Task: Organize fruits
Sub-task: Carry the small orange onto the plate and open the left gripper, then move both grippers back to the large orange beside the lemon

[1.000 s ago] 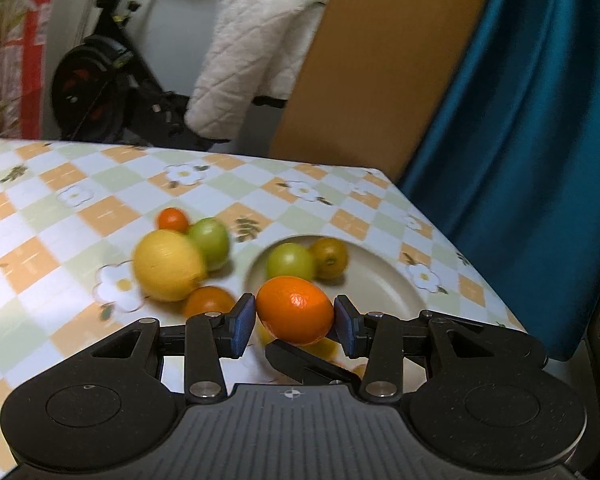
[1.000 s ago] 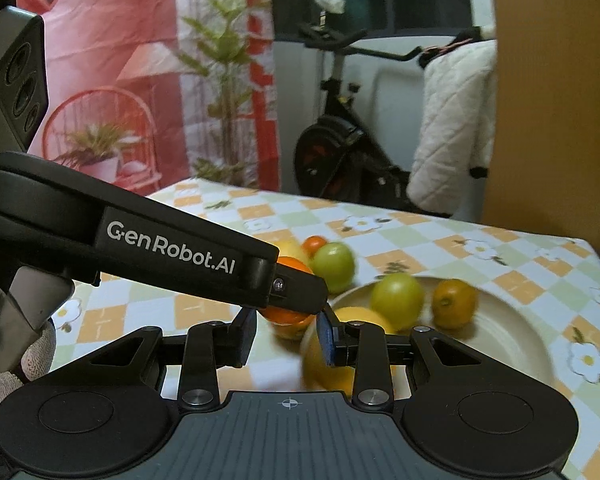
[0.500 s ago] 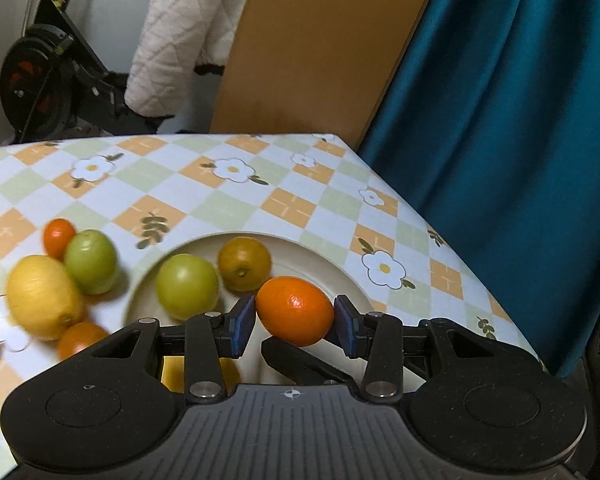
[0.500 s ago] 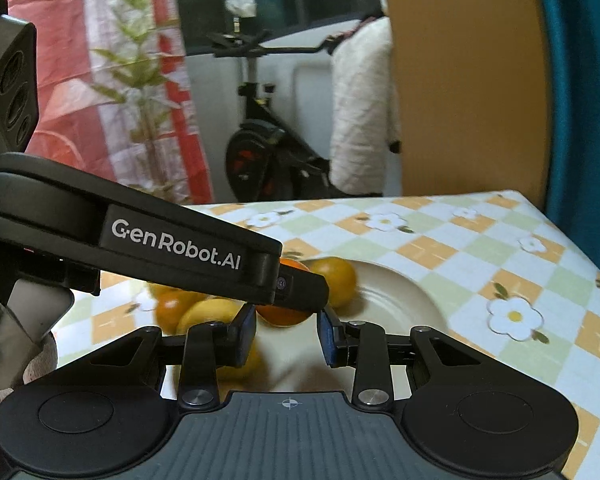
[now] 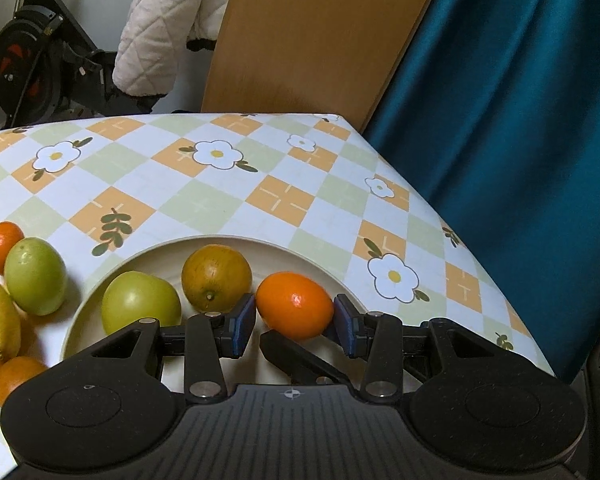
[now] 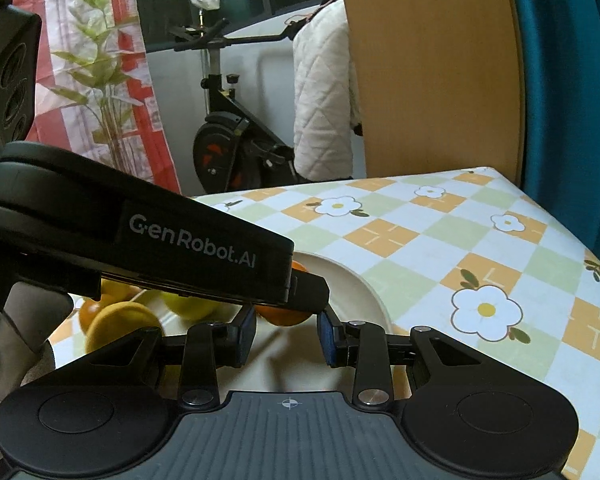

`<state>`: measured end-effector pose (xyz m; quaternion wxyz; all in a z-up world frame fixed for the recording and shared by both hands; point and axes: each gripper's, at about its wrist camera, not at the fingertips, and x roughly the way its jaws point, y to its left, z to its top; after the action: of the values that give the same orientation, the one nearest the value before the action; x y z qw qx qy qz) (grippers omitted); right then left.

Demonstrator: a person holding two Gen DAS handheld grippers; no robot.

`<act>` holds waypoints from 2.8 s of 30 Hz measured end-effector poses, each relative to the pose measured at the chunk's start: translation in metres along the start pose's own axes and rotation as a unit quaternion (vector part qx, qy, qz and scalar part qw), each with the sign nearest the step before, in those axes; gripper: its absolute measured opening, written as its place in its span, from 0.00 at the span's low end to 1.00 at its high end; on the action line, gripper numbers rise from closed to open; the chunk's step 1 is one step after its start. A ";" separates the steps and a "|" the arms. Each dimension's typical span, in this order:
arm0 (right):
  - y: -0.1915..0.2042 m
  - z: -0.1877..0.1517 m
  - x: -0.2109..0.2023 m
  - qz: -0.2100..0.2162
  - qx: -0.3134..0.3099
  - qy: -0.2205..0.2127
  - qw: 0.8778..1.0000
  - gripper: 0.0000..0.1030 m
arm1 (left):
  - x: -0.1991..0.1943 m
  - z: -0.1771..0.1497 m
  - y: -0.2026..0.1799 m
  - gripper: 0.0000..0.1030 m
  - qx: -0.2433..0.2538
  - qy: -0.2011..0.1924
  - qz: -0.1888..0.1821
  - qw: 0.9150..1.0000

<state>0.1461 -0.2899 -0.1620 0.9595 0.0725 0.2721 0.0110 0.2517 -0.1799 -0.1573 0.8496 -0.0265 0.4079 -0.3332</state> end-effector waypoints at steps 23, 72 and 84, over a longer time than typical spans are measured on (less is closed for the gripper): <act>-0.005 -0.005 -0.005 -0.014 0.021 -0.017 1.000 0.33 | -0.004 0.005 -0.002 0.44 0.004 -0.018 0.023 1.000; 0.128 0.019 -0.013 0.072 -0.128 0.020 0.989 0.33 | -0.134 -0.030 0.132 0.45 -0.044 -0.067 0.090 0.993; 0.174 0.022 0.017 0.072 -0.217 0.075 0.971 0.33 | -0.129 -0.034 0.144 0.45 -0.059 -0.072 0.076 0.993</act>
<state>0.1757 -0.1198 -0.1271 0.9257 -0.1189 0.3289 0.1442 0.2483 0.0153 -0.1378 0.8966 -0.0696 0.3652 -0.2406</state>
